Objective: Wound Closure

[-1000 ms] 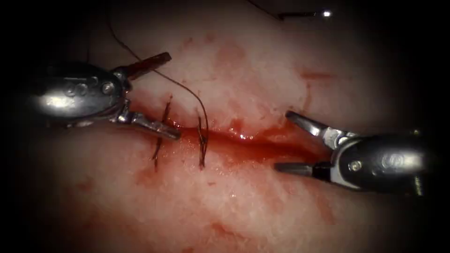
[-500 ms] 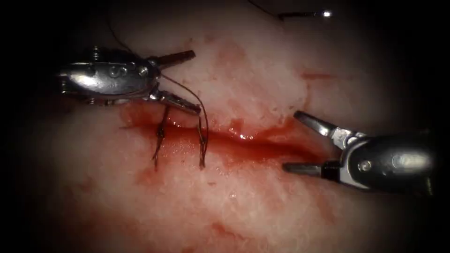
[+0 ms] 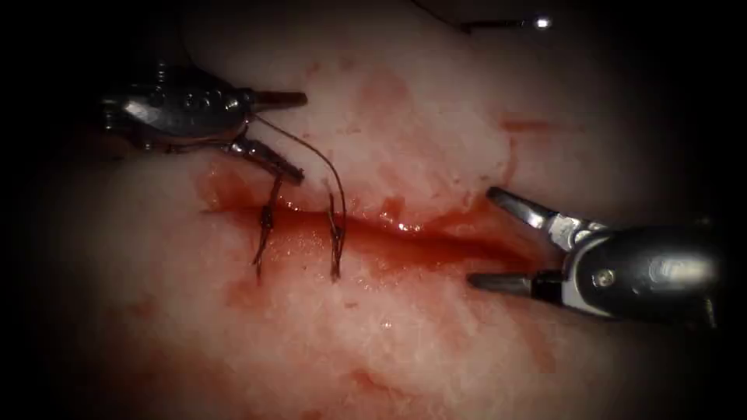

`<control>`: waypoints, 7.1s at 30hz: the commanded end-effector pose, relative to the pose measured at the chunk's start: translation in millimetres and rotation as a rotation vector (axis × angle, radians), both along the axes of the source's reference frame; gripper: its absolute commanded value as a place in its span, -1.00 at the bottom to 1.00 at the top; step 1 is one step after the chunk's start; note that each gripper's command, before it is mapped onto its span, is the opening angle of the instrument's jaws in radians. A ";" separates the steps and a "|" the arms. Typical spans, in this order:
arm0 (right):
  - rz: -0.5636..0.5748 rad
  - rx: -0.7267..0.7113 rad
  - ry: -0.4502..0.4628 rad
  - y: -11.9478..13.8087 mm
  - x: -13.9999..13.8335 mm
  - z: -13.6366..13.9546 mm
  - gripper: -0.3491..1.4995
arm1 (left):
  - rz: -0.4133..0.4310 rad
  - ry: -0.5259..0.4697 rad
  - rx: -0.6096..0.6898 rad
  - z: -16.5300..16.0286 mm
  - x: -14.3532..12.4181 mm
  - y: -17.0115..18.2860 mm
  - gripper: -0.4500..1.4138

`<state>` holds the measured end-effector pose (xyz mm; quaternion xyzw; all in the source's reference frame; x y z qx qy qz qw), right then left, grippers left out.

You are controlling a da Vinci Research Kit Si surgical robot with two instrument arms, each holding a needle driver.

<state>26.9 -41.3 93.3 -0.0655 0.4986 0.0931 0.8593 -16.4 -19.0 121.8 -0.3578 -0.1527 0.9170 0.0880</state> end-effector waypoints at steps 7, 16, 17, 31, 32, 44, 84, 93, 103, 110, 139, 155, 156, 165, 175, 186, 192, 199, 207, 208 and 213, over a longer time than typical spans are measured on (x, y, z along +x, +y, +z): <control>0.001 -0.001 -0.003 -0.4 1.3 0.3 0.98 | 0.016 0.006 -0.012 2.5 -1.2 0.4 0.33; -0.002 0.001 0.004 -0.5 1.6 0.2 0.98 | 0.089 -0.026 -0.064 3.1 -1.0 -0.3 -1.00; -0.002 0.001 0.004 -0.5 1.5 0.2 0.98 | 0.116 -0.035 -0.097 2.8 -0.8 -0.6 -1.00; 0.007 0.001 0.011 -0.1 0.9 -0.1 0.96 | 0.086 -0.126 -0.207 -8.9 -2.6 -4.9 -1.00; 0.007 0.001 0.011 -0.1 0.9 -0.1 0.96 | 0.086 -0.128 -0.204 -10.0 -2.8 -5.6 -1.00; 0.015 -0.001 0.004 0.2 0.1 -0.2 0.94 | 0.133 -0.163 -0.210 -16.6 0.9 -13.1 -1.00; 0.025 -0.008 -0.005 0.1 -0.5 0.4 0.94 | -0.194 -0.112 -0.067 -20.1 6.2 -10.4 0.86; 0.018 -0.006 -0.010 -0.2 -0.1 0.6 0.94 | -0.275 -0.157 -0.068 -17.7 0.4 -6.6 0.80; 0.012 -0.005 -0.009 -0.4 0.1 0.6 0.94 | -0.269 -0.172 -0.073 -15.3 -3.1 -4.8 0.78; 0.008 -0.007 -0.024 -0.9 0.8 1.2 0.94 | -0.105 -0.286 0.232 -19.2 0.2 -8.3 0.77; 0.005 -0.001 -0.036 -1.2 1.0 1.6 0.94 | -0.257 -0.121 0.082 -12.1 -4.7 0.2 0.69; 0.007 0.003 -0.038 -1.3 1.1 1.8 0.96 | -0.182 0.149 -0.296 -8.8 -5.4 -2.4 0.33; 0.007 0.003 -0.038 -1.3 1.1 1.8 0.96 | -0.158 0.175 -0.335 -8.2 -5.2 -2.3 0.26; 0.007 0.002 -0.039 -1.3 1.2 1.8 0.96 | -0.104 0.237 -0.393 -5.2 -5.2 -3.4 0.15; 0.005 0.001 -0.045 -1.6 1.4 2.1 0.96 | -0.097 0.219 -0.370 -5.7 -5.8 -3.7 0.21; 0.003 0.000 -0.050 -1.6 1.4 2.4 0.96 | -0.121 0.153 -0.293 -6.8 -6.6 -2.4 0.30; 0.003 0.000 -0.050 -1.7 1.4 2.4 0.96 | -0.210 0.020 -0.138 -8.2 -8.2 0.4 0.41; 0.000 0.002 -0.048 -1.7 1.4 2.3 0.96 | -0.269 0.027 -0.099 -4.9 -9.6 5.1 0.41; 0.000 0.002 -0.048 -1.7 1.4 2.3 0.96 | -0.263 0.120 -0.041 0.3 -8.2 4.8 0.41; 0.000 0.002 -0.048 -1.7 1.4 2.3 0.96 | -0.263 0.132 -0.035 0.9 -8.1 4.7 0.39; 0.000 0.002 -0.048 -1.7 1.4 2.3 0.96 | -0.272 0.167 0.004 3.5 -7.5 4.6 0.39</control>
